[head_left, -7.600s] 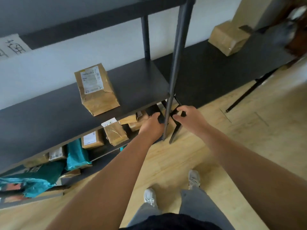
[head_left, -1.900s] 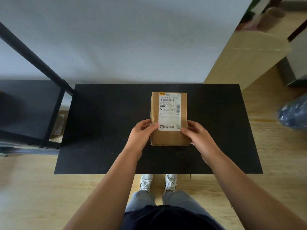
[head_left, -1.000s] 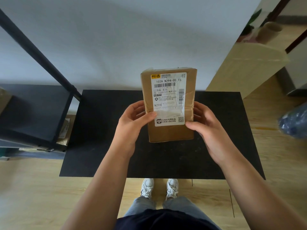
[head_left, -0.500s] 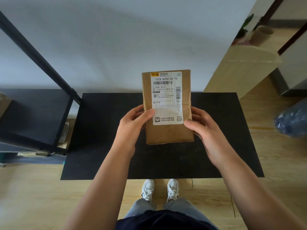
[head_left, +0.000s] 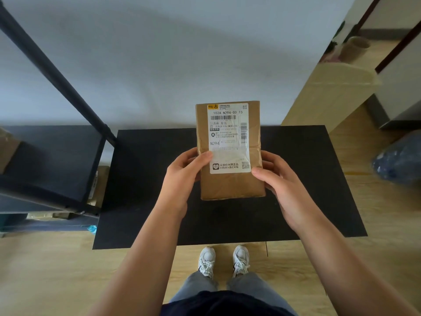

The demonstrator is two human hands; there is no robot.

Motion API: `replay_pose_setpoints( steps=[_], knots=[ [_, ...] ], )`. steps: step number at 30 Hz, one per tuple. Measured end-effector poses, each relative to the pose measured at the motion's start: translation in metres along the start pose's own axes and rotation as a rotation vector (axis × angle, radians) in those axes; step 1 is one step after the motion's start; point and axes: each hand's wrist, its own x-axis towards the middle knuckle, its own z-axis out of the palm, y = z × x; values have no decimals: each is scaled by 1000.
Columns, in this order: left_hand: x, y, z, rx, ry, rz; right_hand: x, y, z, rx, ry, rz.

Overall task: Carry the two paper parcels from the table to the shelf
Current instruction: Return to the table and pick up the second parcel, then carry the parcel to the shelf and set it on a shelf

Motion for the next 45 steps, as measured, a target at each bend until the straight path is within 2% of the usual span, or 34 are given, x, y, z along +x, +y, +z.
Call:
replay_pose_setpoints(
  steps=[11, 22, 31, 39, 45],
  knots=[
    [-9, -18, -40, 86, 1, -14, -14, 12, 46, 15, 9, 59],
    [-77, -50, -65, 30, 228, -54, -50, 26, 69, -129, -191, 83],
    [-135, -84, -79, -11, 276, -68, -88, 49, 73, -160, -289, 131],
    [-166, -110, -134, -79, 331, -70, -110, 53, 126, -211, -402, 127],
    [-192, -136, -211, -110, 355, -45, -126, 67, 207, -235, -448, 135]
  ],
)
